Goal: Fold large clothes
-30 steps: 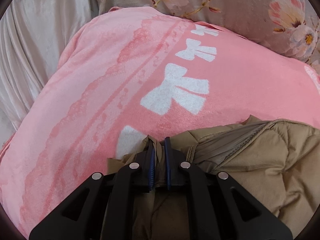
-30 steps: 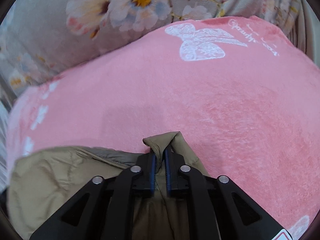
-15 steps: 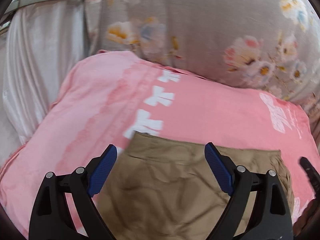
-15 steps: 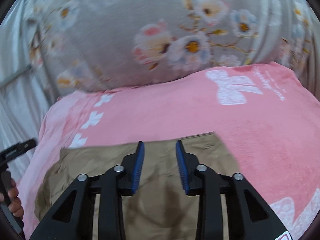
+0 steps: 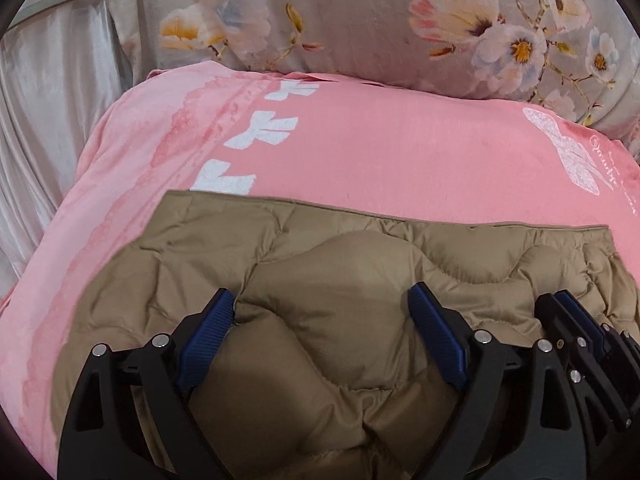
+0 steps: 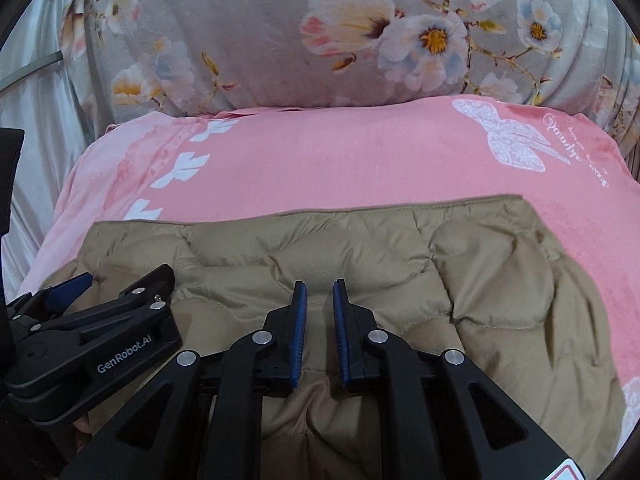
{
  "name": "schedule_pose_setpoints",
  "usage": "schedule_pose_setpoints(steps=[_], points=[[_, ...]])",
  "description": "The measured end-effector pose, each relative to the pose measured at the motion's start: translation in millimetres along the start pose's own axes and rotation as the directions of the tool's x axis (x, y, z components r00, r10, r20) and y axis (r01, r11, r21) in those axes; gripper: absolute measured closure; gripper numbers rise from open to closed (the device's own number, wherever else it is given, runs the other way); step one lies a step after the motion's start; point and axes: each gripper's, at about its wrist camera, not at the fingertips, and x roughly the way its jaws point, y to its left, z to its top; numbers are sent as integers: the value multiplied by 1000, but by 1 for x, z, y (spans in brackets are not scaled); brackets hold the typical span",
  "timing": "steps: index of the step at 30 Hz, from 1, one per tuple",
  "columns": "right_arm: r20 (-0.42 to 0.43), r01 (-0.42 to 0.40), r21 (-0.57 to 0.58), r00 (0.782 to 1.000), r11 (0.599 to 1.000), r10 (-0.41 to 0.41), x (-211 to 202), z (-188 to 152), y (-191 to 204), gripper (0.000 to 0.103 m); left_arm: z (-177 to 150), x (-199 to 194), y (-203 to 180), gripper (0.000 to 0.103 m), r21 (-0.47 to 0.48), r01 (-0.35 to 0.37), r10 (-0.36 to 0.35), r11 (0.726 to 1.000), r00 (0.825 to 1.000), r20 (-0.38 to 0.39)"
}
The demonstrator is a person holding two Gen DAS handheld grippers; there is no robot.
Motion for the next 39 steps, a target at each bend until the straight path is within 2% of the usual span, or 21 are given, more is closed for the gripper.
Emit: schedule_pose_setpoints(steps=[4,31,36,39], points=[[-1,17,-14,1000,1000,-17,4,-5,4,91,-6,9,2,10,-9,3,-3,1000,1000,0],[-22,67,-43,997,997,-68,14,-10,7,91,-12,21,-11,9,43,-74,75,996,997,-8],[-29,31,-14,999,999,-32,10,-8,2,91,-11,15,-4,9,20,-38,39,999,999,-27],[8,11,20,1000,1000,-12,-27,-13,-3,85,-21,-16,14,9,-29,17,-18,999,999,-30]])
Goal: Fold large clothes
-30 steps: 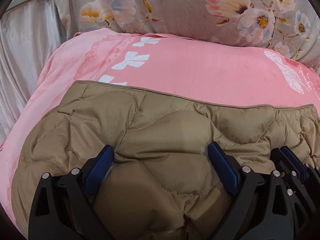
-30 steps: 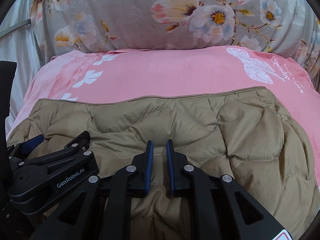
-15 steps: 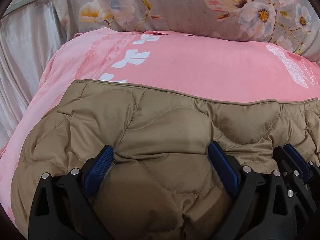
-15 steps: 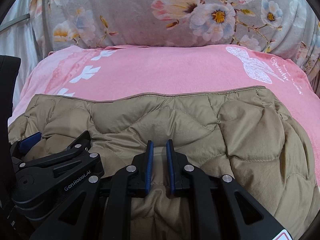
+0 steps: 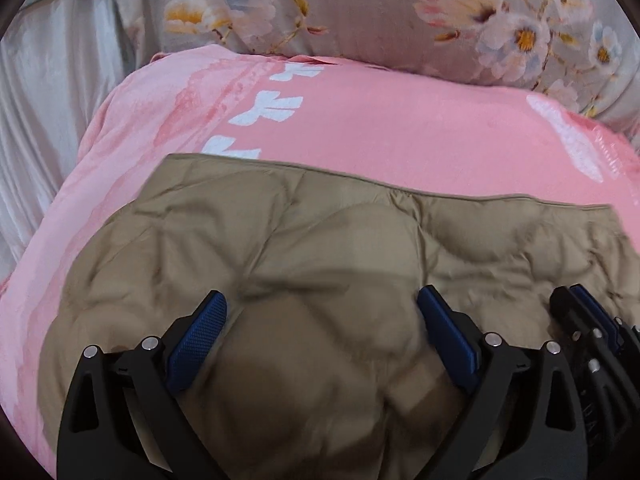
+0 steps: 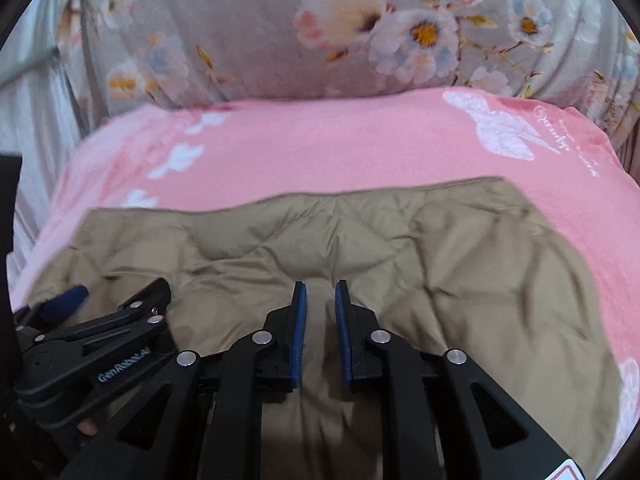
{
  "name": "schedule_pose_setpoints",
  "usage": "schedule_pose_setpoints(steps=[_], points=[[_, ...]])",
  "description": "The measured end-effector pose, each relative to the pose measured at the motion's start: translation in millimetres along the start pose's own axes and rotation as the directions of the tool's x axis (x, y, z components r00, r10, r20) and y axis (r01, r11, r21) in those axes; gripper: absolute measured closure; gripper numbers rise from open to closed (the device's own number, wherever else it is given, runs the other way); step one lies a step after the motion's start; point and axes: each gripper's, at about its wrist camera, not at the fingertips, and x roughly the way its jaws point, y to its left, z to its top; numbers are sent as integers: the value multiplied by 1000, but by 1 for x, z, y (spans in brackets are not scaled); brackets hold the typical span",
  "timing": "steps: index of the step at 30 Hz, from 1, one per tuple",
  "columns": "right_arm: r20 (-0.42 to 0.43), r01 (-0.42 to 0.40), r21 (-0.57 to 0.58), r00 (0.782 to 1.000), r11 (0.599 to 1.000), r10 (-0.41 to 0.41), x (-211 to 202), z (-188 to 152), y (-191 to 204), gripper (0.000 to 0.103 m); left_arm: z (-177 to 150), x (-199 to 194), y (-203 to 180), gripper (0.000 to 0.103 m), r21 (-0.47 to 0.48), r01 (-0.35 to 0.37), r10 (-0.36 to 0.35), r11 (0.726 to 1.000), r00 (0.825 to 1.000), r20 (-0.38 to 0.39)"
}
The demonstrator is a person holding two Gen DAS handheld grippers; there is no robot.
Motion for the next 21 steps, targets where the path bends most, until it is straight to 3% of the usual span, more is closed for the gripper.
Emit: schedule_pose_setpoints(steps=[4,8,15,21], points=[[17,-46,-19,999,999,46,-35,-29,2,83,-25,-37,14,9,-5,16,-16,1000,999,35],[39,-20,-66,999,998,23,-34,-55,7,82,-50,-37,13,9,12,3,-3,1000,1000,25],[9,-9,-73,1000,997,10,-27,-55,8,81,-67,-29,7,6,29,-37,34,999,995,93],[-3,7,-84,1000,996,-7,-24,-56,12,81,-69,-26,3,5,39,-57,53,998,994,91]])
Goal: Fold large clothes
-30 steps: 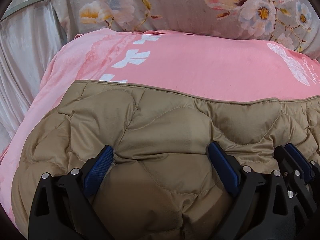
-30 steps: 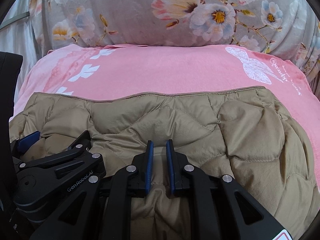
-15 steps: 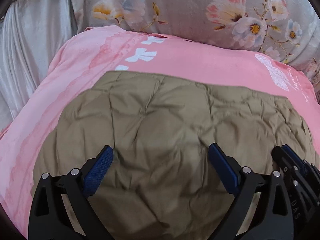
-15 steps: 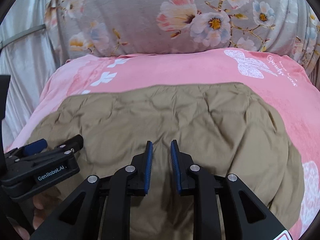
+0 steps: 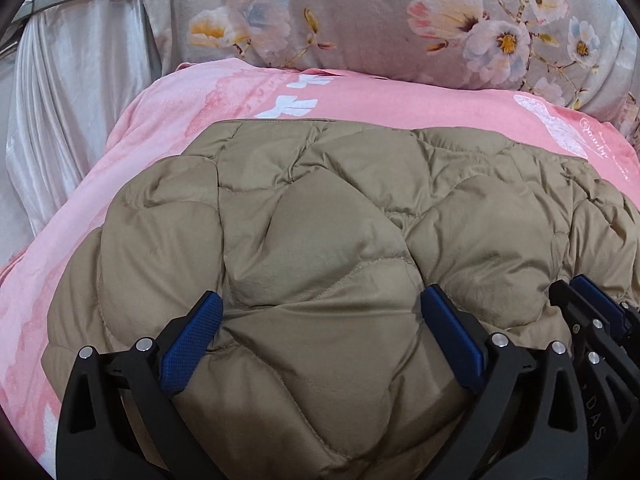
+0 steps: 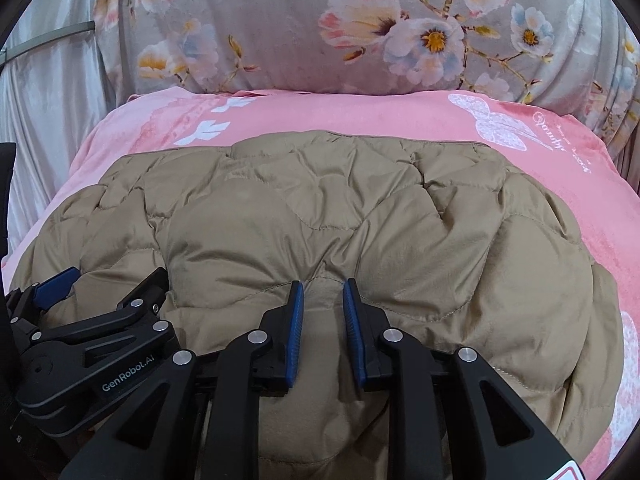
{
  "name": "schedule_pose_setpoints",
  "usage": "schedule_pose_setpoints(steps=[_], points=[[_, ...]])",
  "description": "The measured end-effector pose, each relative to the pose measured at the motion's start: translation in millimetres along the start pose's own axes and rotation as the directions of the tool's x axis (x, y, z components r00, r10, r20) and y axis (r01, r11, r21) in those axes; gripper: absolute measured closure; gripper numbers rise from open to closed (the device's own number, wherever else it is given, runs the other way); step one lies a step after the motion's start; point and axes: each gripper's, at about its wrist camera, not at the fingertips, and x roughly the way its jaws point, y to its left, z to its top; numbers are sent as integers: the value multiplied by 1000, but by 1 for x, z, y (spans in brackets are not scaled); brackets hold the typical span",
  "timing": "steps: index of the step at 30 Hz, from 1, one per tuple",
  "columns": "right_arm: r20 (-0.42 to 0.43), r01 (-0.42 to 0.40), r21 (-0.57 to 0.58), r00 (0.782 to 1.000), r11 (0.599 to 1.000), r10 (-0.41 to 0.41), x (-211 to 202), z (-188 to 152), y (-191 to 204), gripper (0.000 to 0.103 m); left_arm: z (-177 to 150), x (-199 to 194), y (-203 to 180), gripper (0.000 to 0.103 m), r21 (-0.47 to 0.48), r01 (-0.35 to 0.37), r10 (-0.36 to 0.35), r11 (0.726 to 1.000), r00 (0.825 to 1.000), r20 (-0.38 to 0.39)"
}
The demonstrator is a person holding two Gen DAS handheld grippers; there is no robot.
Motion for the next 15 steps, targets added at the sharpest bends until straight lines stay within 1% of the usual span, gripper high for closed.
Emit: schedule_pose_setpoints(steps=[12,14,15], points=[[-6,11,-6,1000,1000,-11,2,0,1,81,0,2,-6,5,20,-36,36,999,999,-5],[-6,12,-6,1000,1000,-12,2,0,1,81,-1,1,-6,5,16,-34,34,999,999,-2],[-6,11,-6,1000,1000,-11,2,0,0,81,-1,0,-3,6,5,-20,20,1000,1000,4]])
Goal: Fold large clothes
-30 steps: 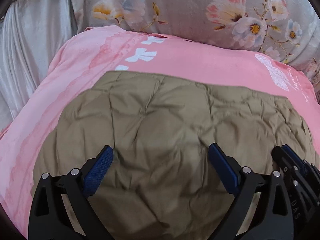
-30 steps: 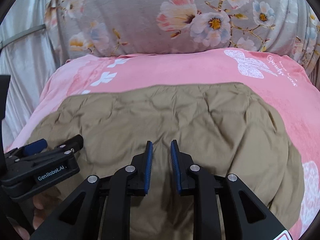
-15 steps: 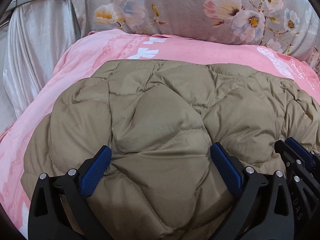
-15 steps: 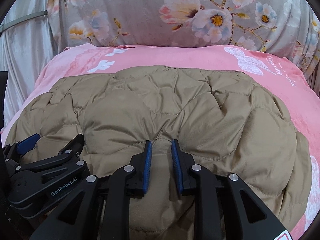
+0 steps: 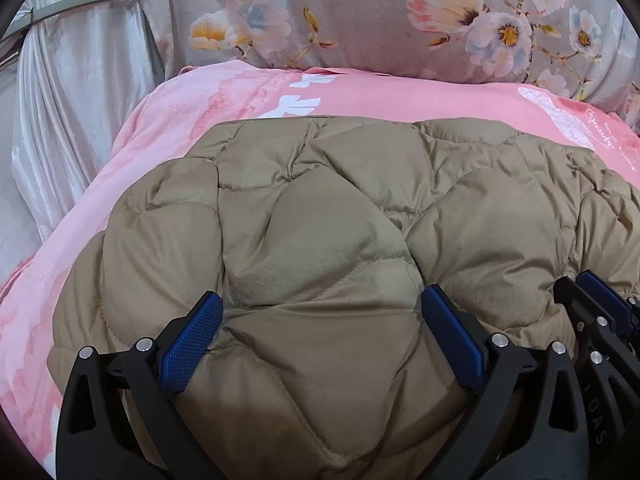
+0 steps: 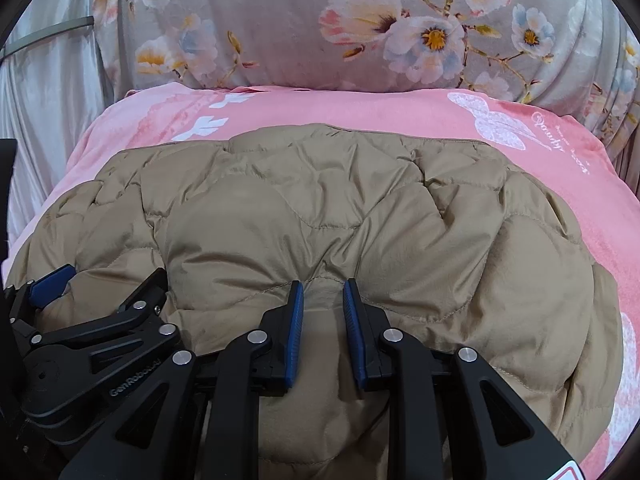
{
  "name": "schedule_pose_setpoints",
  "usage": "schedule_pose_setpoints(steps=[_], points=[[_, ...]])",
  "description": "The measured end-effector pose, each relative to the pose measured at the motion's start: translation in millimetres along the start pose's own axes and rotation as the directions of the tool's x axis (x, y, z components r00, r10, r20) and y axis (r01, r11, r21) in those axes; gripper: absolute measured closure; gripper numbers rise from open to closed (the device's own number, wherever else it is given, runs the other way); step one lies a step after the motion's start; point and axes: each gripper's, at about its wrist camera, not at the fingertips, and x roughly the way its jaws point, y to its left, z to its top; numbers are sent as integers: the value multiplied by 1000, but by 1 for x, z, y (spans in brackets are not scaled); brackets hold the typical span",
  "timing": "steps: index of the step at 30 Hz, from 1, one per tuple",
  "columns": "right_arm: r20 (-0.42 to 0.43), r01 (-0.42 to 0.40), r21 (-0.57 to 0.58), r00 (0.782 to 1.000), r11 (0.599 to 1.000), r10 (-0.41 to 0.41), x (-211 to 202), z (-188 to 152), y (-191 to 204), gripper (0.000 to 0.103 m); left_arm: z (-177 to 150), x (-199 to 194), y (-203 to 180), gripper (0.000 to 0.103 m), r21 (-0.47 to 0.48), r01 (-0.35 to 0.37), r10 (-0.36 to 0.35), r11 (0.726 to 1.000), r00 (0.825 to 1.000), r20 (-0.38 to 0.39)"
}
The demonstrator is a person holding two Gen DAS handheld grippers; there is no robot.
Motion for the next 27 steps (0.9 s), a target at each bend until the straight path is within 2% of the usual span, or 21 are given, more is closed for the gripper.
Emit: schedule_pose_setpoints(steps=[4,6,8,10,11,13,14,15,16,17,19,21,22,24,25,26,27], points=[[1,-6,30,1000,1000,6,-12,1,-4,82,-8,-30,37,6,-107,108,-108,988,994,8],[16,-61,49,998,997,60,-26,4,-3,81,-18,-56,66,6,-159,145,-142,977,989,30],[17,-95,45,995,994,94,-32,9,5,82,-27,-71,94,5,-196,145,-142,970,989,27],[6,-132,45,991,990,132,-32,14,15,83,-36,-72,130,5,-277,115,-126,954,992,-22],[-4,-152,53,988,987,152,-31,16,19,84,-39,-68,146,5,-328,112,-137,938,989,-55],[-32,-178,53,983,983,180,-24,18,30,85,-51,-51,184,5,-479,140,-215,867,971,-107],[-45,-173,42,984,984,175,-21,17,35,85,-55,-45,194,5,-527,146,-241,837,964,-115],[-59,-154,22,986,988,155,-16,14,41,84,-60,-36,203,5,-578,164,-283,799,951,-121],[-63,-143,4,988,990,143,-14,12,44,84,-64,-29,207,5,-607,187,-322,772,939,-121],[-64,-132,-22,989,991,130,-12,8,47,83,-64,-26,209,5,-620,197,-337,760,934,-116],[-62,-127,-43,990,991,124,-9,5,48,83,-58,-23,205,5,-606,210,-335,768,937,-101],[-60,-131,-41,990,991,129,-7,2,47,83,-50,-12,195,5,-599,255,-386,759,917,-100],[-58,-136,-35,989,990,133,-6,2,45,83,-48,-8,191,5,-596,255,-387,762,917,-102],[-48,-142,-32,989,989,141,-4,-1,44,83,-38,-5,183,17,-589,282,-408,758,909,-89],[-45,-143,-31,989,989,142,-3,-2,43,83,-35,-7,180,33,-589,290,-415,754,906,-85],[-44,-143,-31,989,989,142,-3,-3,43,83,-31,-12,179,47,-581,287,-404,762,911,-80],[-45,-143,-30,989,989,142,-3,-3,43,83,-24,-20,175,55,-551,282,-380,786,922,-70]])
